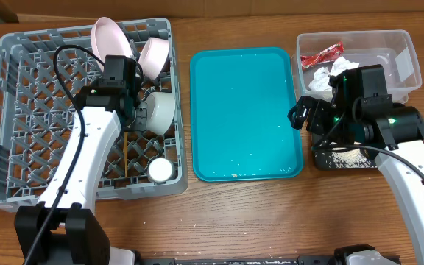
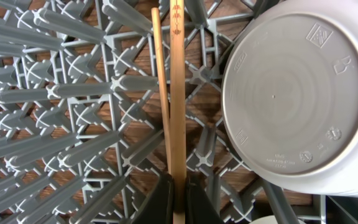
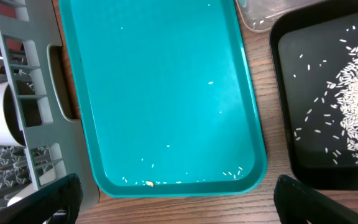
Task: Sort waste into correct bins and load items into the dishwasher
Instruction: 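Hold the chopstick upright in the rack and open the left gripper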
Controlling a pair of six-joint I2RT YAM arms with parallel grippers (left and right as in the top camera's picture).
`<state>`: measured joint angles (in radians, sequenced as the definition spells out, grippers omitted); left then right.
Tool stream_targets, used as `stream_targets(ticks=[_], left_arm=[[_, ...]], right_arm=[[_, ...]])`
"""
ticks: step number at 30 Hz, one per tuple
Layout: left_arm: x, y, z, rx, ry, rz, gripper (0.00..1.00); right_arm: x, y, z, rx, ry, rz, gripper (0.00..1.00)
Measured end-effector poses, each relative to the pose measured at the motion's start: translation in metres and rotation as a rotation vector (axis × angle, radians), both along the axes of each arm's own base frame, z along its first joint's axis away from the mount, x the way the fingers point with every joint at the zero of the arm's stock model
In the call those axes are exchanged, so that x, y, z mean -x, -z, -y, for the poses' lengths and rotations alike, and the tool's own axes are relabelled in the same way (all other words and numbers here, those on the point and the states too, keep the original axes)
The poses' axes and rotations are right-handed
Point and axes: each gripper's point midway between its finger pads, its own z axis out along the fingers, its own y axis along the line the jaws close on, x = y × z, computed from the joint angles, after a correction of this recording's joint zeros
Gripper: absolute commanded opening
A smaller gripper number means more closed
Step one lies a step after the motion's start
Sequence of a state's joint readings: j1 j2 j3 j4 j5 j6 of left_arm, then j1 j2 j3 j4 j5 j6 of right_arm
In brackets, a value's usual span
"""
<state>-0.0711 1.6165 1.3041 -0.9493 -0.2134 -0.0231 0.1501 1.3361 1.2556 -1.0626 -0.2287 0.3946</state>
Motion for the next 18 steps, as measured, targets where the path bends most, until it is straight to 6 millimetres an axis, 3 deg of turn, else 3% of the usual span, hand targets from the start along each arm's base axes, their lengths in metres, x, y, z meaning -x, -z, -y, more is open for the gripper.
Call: stream_targets(ticks=[15,17,18], left_arm=[[-0.0046,-0.0021,-0.0022,-0.013,-0.005,0.021,0.04],[-0.0051,-0.0024,-0.0029,-0.017,-0.006,0.023,0.14],[-0.0051,-0.0025,-0.0034,-0.019,-0.008,0.024,0.26]], right_arm=[[-0.0001,0.0000,0.0000,0.000,0.000,0.000,1.00],[0.0000,0.0000,0.0001,0.000,0.001,0.000,1.00],[0.0000,0.0000,0.0001,0.000,0.001,0.000,1.00]])
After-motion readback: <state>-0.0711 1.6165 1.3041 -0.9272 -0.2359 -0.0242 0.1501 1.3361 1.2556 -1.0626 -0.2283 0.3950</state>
